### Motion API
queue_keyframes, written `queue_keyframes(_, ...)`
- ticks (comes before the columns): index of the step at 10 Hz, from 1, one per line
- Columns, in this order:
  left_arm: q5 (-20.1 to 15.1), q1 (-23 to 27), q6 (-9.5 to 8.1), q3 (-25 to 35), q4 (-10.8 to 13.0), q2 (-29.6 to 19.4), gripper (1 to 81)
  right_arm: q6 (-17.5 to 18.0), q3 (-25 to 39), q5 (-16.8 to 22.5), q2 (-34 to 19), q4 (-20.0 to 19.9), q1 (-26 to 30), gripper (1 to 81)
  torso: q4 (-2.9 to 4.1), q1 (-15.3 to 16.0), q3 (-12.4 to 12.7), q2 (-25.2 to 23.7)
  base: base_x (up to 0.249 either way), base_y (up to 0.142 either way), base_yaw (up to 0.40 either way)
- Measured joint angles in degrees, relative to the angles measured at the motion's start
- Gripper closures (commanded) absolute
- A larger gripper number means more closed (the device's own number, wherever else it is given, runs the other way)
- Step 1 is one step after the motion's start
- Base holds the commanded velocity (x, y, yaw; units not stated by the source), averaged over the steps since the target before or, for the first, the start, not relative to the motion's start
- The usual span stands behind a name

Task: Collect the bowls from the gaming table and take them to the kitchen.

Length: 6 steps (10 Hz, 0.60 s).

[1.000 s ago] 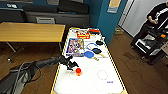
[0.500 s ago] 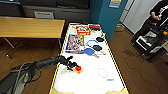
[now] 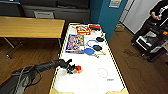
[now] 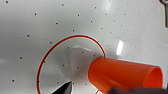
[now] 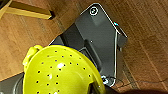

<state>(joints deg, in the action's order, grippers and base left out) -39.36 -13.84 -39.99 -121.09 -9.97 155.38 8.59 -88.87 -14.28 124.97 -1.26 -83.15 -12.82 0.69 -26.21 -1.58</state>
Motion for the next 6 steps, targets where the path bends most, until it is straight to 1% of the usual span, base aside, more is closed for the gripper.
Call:
queue_keyframes(1, 0.23, -0.66, 0.05, 0.02, -0.02, -0.01, 81.1, 0.02, 0.00, -0.02, 0.00, 0.00, 0.00, 81.1, 0.00, 0.00, 0.00, 0.00, 0.000, 0.000, 0.000)
queue_keyframes(2, 0.52, -0.83, 1.21, 0.30, -0.05, -0.01, 81.1, 0.06, 0.00, -0.02, 0.00, 0.00, 0.02, 81.1, 0.00, 0.00, 0.00, 0.00, 0.000, 0.000, 0.000)
queue_keyframes(3, 1.02, -1.34, 0.88, 0.69, -0.11, -0.01, 81.1, 0.16, 0.00, -0.05, 0.00, 0.00, 0.00, 81.1, 0.00, 0.00, 0.00, 0.00, 0.000, 0.000, 0.000)
queue_keyframes(4, 1.48, -1.78, 2.23, 1.68, -0.13, -0.12, 81.1, 0.27, 0.00, -0.02, 0.00, 0.00, 0.13, 81.1, 0.00, 0.00, 0.00, 0.00, 0.000, 0.000, 0.000)
queue_keyframes(5, 1.17, -2.04, 2.72, 2.88, -0.09, -0.43, 81.1, 0.38, 0.00, -0.05, 0.00, 0.00, 0.18, 81.1, 0.00, 0.00, 0.00, 0.00, 0.000, 0.000, 0.000)
queue_keyframes(6, 0.80, -1.95, 2.80, 4.56, -0.09, -0.98, 81.1, 0.33, 0.01, -0.02, 0.00, 0.00, 0.18, 81.1, 0.00, 0.00, 0.00, 0.00, 0.000, 0.000, 0.000)
